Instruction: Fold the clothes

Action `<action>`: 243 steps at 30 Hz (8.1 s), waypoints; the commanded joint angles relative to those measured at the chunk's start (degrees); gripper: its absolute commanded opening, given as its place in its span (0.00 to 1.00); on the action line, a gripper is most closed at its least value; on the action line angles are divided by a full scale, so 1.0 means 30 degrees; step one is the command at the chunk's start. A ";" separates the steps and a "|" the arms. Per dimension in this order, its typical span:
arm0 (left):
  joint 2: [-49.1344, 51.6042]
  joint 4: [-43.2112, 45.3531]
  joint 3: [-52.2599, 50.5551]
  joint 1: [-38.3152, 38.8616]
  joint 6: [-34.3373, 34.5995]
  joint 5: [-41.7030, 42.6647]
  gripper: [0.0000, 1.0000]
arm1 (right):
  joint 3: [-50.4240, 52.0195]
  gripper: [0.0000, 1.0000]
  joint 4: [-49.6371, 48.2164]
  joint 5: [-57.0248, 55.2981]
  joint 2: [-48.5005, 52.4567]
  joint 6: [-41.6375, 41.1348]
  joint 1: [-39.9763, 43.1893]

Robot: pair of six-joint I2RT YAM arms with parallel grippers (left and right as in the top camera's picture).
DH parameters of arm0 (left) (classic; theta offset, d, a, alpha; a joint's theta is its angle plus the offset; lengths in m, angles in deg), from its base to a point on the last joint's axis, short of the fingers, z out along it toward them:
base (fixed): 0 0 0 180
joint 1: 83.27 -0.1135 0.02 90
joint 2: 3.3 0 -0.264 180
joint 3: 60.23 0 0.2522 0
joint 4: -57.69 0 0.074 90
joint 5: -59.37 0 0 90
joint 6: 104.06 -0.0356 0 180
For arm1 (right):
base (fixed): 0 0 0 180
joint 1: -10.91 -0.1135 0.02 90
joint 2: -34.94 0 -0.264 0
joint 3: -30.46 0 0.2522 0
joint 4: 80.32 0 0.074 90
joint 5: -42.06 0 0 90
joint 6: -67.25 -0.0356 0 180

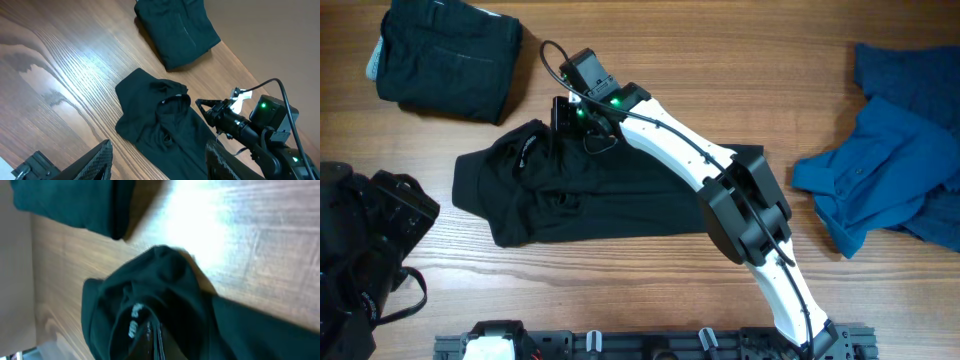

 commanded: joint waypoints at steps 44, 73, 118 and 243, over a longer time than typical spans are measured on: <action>0.0576 0.0000 0.0153 -0.0153 0.0313 -0.0262 0.74 | -0.0073 0.04 0.3723 0.7635 0.1581 0.2135 -0.1734; 0.2033 -0.0007 0.0102 -0.0153 -0.0765 -0.0175 1.00 | 0.0000 0.86 1.8666 -0.4575 -0.7417 0.6011 0.4073; 0.6521 0.2827 -0.7635 -0.0138 -0.1617 0.4422 1.00 | 0.7708 0.06 1.1140 -0.1676 -0.7344 1.3216 1.1023; 0.6521 0.3381 -0.7635 -0.0138 -0.1756 0.4466 1.00 | 0.9071 0.10 1.3464 -0.7898 -0.5195 0.9653 1.0783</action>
